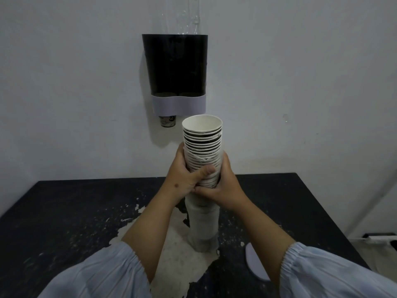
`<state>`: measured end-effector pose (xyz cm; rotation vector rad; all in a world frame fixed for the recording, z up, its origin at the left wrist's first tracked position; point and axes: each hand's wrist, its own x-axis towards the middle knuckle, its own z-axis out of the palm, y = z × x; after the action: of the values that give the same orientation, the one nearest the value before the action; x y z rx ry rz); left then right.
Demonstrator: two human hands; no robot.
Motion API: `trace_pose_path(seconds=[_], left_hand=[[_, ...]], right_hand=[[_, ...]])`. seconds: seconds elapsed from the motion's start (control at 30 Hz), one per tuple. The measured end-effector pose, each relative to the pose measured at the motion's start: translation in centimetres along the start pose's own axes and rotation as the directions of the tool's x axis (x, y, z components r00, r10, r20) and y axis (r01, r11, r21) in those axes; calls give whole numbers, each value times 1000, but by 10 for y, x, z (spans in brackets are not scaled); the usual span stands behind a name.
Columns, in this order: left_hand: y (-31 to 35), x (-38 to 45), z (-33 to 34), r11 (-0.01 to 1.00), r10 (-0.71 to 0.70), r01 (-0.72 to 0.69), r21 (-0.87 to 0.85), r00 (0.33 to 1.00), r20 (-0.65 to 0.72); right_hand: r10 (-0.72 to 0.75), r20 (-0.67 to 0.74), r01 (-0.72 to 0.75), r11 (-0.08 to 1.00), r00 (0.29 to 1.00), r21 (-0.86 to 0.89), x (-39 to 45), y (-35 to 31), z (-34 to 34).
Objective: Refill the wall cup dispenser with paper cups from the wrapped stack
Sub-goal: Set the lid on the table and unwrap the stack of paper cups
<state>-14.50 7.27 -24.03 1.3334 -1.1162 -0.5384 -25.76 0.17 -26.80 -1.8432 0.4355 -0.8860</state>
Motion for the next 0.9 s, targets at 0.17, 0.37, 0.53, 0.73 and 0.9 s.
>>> trace_pose_path(seconds=[0.17, 0.37, 0.53, 0.73, 0.9], left_hand=[[-25, -10, 3, 998, -66, 65, 20, 997, 44], [-41, -22, 4, 983, -184, 185, -11, 980, 69], [-50, -28, 6, 974, -225, 221, 54, 972, 74], [-51, -35, 3, 945, -306, 285, 159, 943, 129], [-37, -30, -7, 972, -234, 232, 24, 964, 126]], right_hand=[[65, 14, -65, 998, 998, 2, -9, 21, 4], [127, 20, -127, 992, 992, -11, -20, 43, 10], [177, 42, -177, 984, 983, -18, -26, 51, 12], [201, 143, -196, 980, 969, -44, -29, 48, 1], [168, 156, -170, 985, 973, -3, -25, 29, -13]])
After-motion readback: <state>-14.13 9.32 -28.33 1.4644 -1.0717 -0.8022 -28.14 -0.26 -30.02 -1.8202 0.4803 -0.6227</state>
